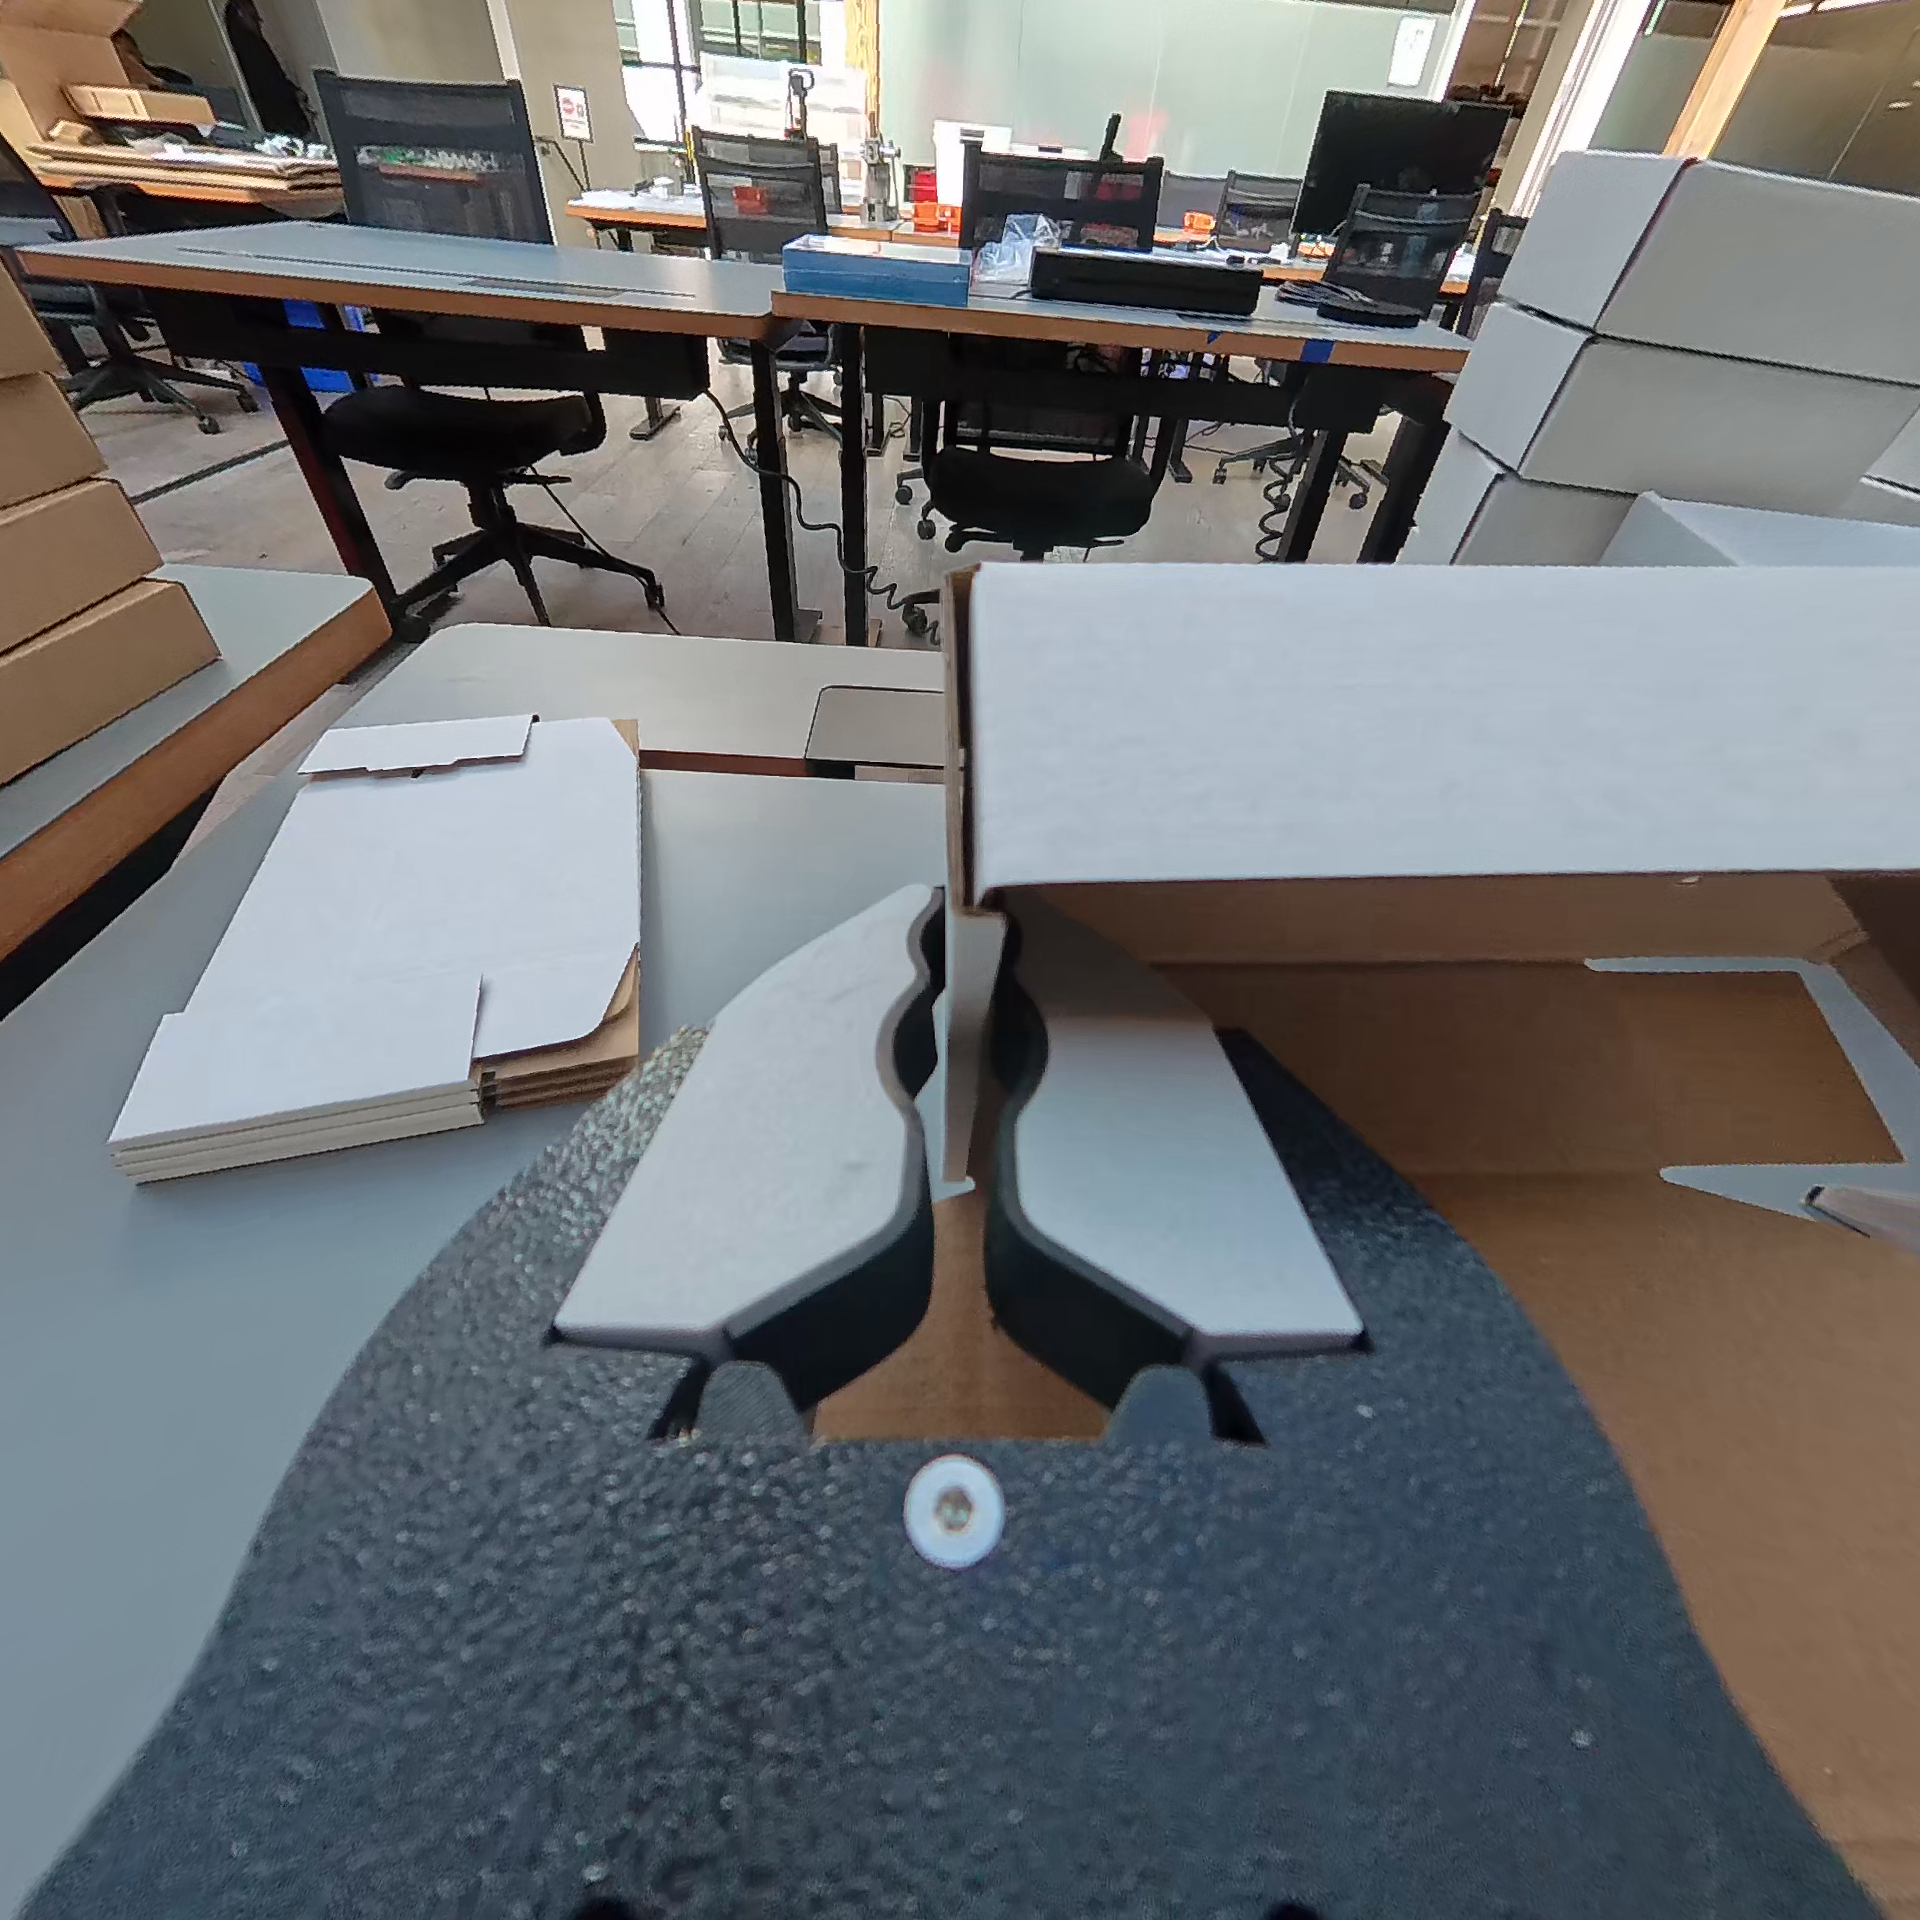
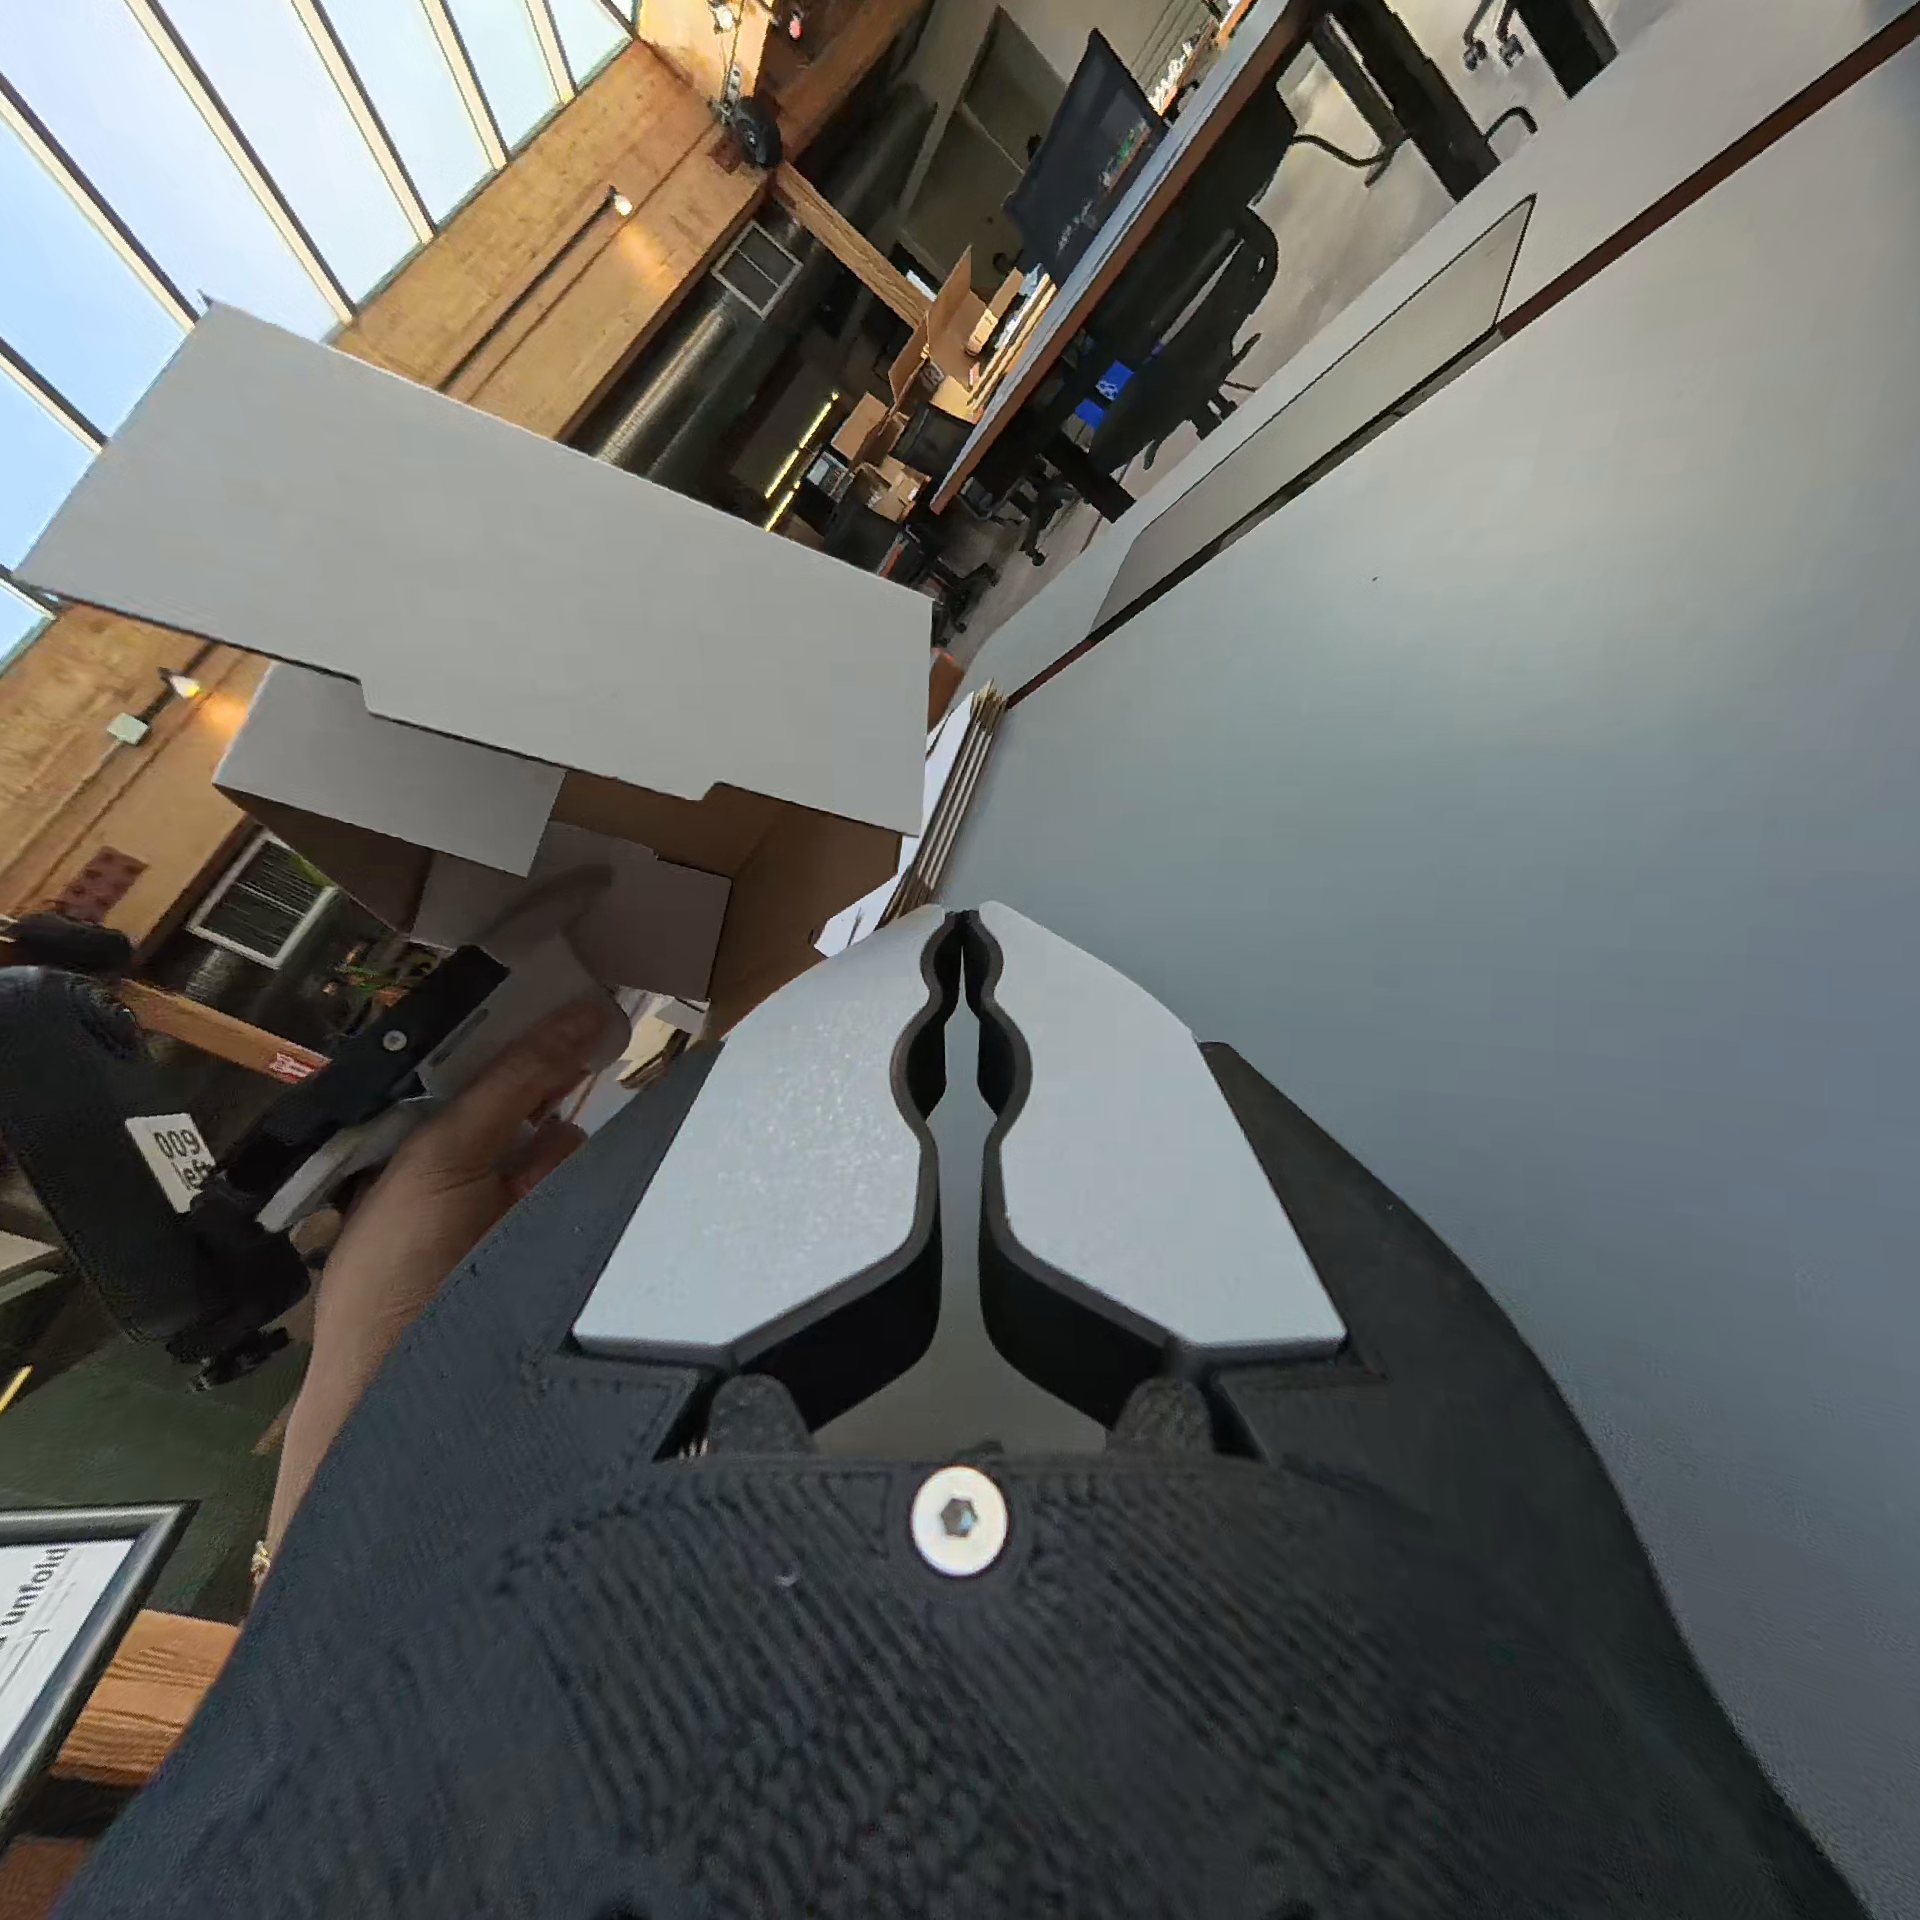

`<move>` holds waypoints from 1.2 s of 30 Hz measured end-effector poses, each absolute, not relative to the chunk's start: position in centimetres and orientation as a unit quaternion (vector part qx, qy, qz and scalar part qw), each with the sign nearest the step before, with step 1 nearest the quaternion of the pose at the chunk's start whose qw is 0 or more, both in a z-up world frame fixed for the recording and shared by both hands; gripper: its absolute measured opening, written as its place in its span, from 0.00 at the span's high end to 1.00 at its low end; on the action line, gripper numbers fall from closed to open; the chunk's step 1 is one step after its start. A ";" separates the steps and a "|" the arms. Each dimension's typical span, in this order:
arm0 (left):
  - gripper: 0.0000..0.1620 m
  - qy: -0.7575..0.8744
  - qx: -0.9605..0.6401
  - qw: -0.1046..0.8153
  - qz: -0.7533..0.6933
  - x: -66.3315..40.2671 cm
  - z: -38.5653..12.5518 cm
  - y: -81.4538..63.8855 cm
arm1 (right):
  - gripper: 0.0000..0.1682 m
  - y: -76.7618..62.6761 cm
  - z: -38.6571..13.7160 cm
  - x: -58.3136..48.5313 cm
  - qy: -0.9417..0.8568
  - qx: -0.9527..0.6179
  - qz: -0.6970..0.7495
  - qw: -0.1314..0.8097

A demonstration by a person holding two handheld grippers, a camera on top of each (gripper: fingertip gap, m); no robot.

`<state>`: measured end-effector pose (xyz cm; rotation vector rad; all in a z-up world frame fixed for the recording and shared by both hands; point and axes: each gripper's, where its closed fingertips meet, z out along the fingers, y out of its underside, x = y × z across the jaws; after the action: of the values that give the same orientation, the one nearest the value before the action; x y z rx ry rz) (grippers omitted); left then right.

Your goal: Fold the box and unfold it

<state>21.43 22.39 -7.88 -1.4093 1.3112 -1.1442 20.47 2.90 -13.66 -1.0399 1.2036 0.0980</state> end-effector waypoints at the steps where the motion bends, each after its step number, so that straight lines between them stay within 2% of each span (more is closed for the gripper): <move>1: 0.97 0.529 -0.565 0.437 -0.459 21.4 -8.0 22.2 | 1.00 2.9 -13.6 20.6 0.541 -0.455 0.057 0.705; 6: 0.97 0.526 -0.571 0.425 -0.466 21.3 -8.5 22.3 | 0.99 3.2 -14.5 20.7 0.541 -0.455 0.076 0.703; 8: 0.97 0.531 -0.570 0.418 -0.467 21.3 -8.7 22.2 | 0.94 3.5 -14.8 20.7 0.536 -0.467 0.074 0.699; 11: 0.97 0.539 -0.567 0.414 -0.465 21.3 -8.9 22.0 | 0.92 3.5 -14.8 20.9 0.535 -0.471 0.068 0.698; 12: 0.97 0.541 -0.567 0.413 -0.465 21.3 -9.0 22.0 | 0.93 3.5 -14.7 21.0 0.536 -0.466 0.071 0.700; 13: 0.97 0.542 -0.565 0.414 -0.464 21.3 -9.0 22.1 | 1.00 3.4 -14.5 20.9 0.530 -0.467 0.071 0.704; 28: 0.96 0.585 -0.519 0.451 -0.430 21.2 -9.4 21.1 | 1.00 1.4 -12.8 21.0 0.509 -0.487 -0.034 0.709; 32: 0.96 0.606 -0.495 0.468 -0.410 21.1 -9.6 20.6 | 1.00 0.8 -12.6 21.0 0.482 -0.532 -0.125 0.684; 36: 0.96 0.620 -0.481 0.468 -0.407 21.0 -9.9 20.1 | 1.00 0.2 -12.4 20.8 0.467 -0.538 -0.148 0.686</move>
<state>21.00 20.10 -9.94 -1.1789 1.5212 -0.9993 20.78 0.17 -12.37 -1.2049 1.0467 -0.3316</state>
